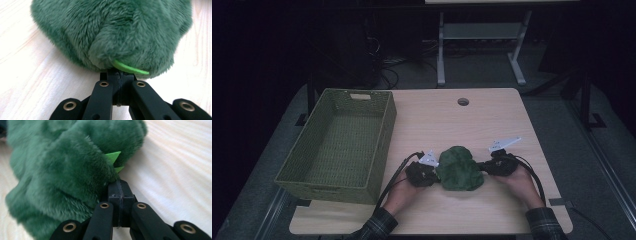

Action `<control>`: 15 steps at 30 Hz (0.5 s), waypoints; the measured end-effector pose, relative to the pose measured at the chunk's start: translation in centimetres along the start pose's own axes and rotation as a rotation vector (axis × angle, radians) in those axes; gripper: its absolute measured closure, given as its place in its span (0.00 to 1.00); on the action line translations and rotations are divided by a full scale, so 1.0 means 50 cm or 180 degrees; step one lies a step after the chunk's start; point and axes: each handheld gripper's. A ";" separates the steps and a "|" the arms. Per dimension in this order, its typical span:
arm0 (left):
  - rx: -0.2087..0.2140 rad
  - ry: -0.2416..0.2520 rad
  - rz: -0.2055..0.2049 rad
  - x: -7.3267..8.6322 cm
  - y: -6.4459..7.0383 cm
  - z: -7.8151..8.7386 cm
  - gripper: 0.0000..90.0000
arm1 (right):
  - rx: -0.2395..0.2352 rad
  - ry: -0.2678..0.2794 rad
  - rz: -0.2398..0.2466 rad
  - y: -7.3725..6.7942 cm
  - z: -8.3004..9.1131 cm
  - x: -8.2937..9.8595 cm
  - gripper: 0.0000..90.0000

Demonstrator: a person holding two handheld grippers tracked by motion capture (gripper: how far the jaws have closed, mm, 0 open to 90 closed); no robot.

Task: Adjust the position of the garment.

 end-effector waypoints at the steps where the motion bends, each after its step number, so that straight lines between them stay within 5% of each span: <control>1: -0.0016 0.0004 -0.0001 0.001 -0.002 0.001 0.99 | -0.0009 -0.0007 -0.0010 -0.002 0.001 0.003 1.00; 15: -0.0076 0.0002 -0.0003 0.008 -0.020 0.014 0.99 | -0.0017 -0.0009 0.0008 -0.038 0.020 0.042 0.94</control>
Point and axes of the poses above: each handheld gripper's, and its own axes: z roughly backward along the jaws, x roughly out of its underside, y roughly to its right, and after that the axes turned 9 degrees about -z, right-handed
